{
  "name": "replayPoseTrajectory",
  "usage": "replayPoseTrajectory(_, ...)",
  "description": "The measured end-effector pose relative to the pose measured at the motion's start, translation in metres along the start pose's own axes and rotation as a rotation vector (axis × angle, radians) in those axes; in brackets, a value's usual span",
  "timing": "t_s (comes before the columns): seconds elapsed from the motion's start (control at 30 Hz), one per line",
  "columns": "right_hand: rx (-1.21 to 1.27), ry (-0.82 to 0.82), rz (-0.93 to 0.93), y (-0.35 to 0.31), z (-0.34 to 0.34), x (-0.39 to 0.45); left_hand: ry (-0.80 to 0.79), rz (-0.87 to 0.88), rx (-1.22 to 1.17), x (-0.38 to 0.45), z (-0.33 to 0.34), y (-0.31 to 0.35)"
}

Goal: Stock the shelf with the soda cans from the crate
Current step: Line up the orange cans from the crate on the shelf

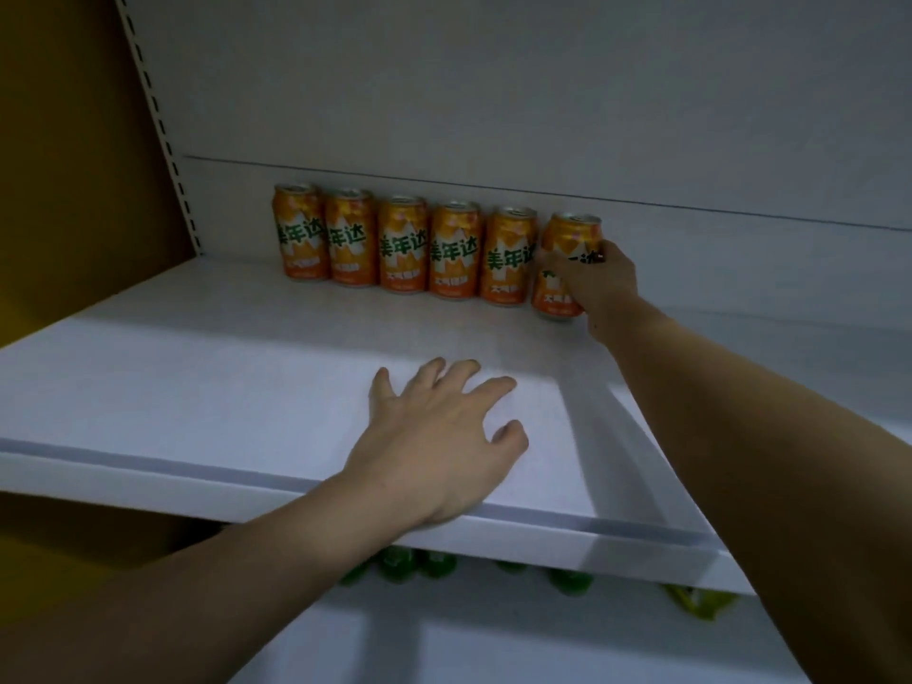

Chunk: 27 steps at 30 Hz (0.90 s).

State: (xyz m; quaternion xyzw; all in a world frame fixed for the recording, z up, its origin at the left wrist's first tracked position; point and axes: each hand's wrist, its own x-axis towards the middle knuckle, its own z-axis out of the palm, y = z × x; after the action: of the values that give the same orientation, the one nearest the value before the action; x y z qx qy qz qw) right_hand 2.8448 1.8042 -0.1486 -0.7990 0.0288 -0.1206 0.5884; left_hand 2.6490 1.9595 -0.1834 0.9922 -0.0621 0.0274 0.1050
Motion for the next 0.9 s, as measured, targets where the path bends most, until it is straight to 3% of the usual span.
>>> replayPoseTrajectory(0.27, -0.155, 0.07, -0.061, 0.008, 0.014, 0.012, 0.007, 0.005, -0.004, 0.0, 0.001, 0.0)
replayPoseTrajectory(0.47, -0.087, -0.029, 0.008, 0.01, 0.003, -0.005, 0.022, -0.002, -0.032, -0.002, -0.002, 0.002)
replayPoseTrajectory(0.9, -0.36, -0.197, 0.055, -0.028, -0.069, -0.148, 0.07, -0.029, -0.07, -0.012, -0.012, 0.009)
